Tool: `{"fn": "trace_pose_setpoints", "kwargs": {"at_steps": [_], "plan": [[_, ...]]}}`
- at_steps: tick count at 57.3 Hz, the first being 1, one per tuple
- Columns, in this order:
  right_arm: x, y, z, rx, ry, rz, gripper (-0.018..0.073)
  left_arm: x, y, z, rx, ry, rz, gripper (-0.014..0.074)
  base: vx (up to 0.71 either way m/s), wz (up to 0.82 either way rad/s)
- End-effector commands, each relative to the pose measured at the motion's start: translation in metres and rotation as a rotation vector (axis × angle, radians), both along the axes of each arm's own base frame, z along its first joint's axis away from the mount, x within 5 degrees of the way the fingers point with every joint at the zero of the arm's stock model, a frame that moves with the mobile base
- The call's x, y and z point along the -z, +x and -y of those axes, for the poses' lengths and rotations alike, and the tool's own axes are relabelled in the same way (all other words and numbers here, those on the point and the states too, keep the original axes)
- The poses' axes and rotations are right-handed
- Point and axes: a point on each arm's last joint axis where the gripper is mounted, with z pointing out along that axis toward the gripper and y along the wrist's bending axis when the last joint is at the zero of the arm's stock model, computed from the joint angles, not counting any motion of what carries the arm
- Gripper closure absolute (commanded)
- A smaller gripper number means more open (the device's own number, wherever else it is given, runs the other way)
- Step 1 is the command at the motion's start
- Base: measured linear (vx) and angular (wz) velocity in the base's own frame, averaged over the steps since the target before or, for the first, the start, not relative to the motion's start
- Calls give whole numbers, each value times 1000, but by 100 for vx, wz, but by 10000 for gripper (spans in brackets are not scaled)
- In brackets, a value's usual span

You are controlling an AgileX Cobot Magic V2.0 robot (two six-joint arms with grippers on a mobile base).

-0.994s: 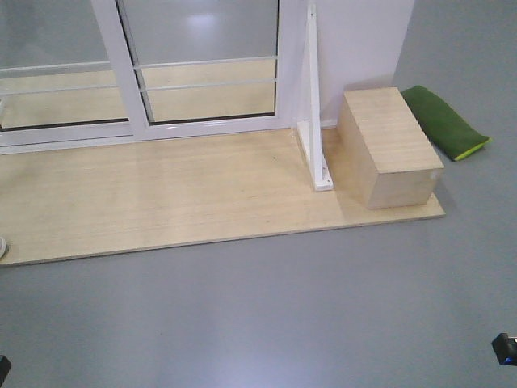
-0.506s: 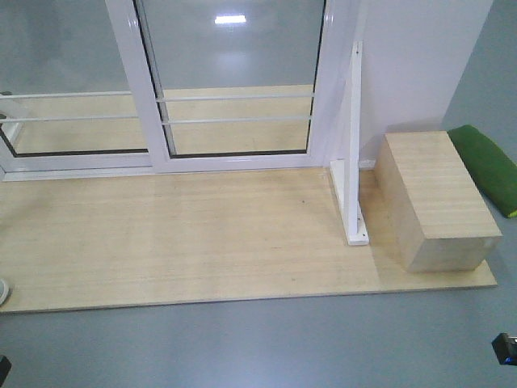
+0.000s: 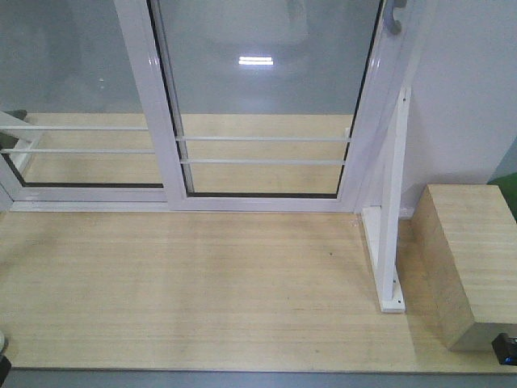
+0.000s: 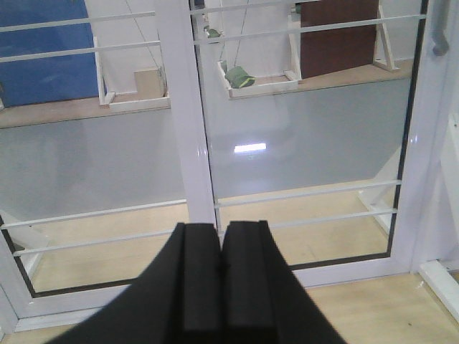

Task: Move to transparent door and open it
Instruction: 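Drive up close to the glass door and stop facing it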

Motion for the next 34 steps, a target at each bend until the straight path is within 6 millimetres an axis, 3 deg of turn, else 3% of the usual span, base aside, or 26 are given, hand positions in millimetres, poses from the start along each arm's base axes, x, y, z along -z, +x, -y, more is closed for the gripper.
{"fn": "trace_pose_setpoints", "kwargs": {"at_steps": [1,34], "plan": [[-7,0,1,9,-13,96,561,-3,0,0,3,-13,77,600,42,10],[-7,0,1,9,-13,96,561,-3,0,0,3,-13,77,600,35,2]]}}
